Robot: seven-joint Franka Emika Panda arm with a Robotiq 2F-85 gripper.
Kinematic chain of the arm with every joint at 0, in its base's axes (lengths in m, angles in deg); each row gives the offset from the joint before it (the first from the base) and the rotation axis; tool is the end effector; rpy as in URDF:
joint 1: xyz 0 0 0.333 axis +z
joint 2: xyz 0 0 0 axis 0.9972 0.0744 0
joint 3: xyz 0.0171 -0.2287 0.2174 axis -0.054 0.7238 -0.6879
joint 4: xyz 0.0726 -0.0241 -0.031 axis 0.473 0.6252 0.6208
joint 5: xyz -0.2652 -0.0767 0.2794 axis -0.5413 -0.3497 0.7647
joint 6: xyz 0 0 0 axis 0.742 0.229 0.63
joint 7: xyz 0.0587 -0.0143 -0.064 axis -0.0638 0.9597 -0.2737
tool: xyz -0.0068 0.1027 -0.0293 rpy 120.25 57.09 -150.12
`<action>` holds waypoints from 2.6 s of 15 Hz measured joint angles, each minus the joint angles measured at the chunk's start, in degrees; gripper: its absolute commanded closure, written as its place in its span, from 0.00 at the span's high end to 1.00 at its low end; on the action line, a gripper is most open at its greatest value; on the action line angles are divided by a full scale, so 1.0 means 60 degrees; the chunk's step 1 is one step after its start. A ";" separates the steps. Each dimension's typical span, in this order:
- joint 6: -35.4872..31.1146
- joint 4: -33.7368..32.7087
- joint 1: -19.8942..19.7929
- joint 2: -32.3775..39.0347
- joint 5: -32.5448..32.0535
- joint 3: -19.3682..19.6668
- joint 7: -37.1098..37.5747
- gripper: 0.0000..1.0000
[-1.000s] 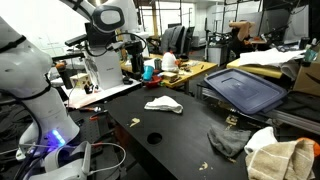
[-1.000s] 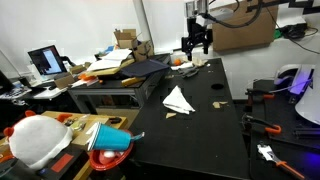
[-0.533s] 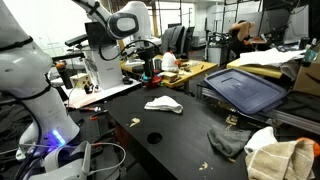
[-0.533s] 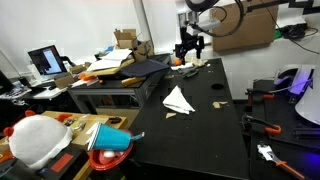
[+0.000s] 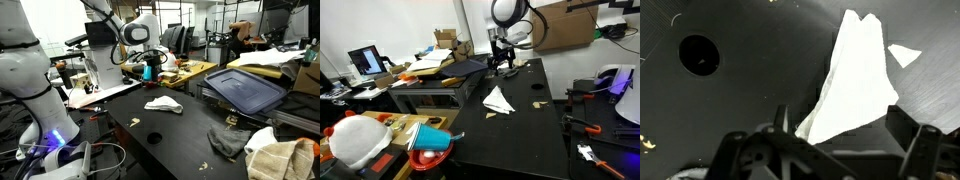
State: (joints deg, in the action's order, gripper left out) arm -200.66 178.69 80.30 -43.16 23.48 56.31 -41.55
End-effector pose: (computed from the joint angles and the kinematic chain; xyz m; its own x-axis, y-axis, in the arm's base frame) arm 0.4970 -0.0253 0.2931 0.8807 -0.4727 0.0308 -0.4735 -0.8801 0.0334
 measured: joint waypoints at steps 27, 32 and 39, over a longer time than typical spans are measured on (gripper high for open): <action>-0.0015 -0.0254 0.2060 0.2713 -0.0700 0.1023 0.0006 1.00; -0.0200 -0.0270 0.2372 0.2966 -0.1035 0.1186 0.0192 1.00; -0.0688 -0.0399 0.2658 0.3502 -0.1485 0.1477 0.0397 1.00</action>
State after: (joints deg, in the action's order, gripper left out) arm -204.79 176.30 96.25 -22.14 14.57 65.17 -39.17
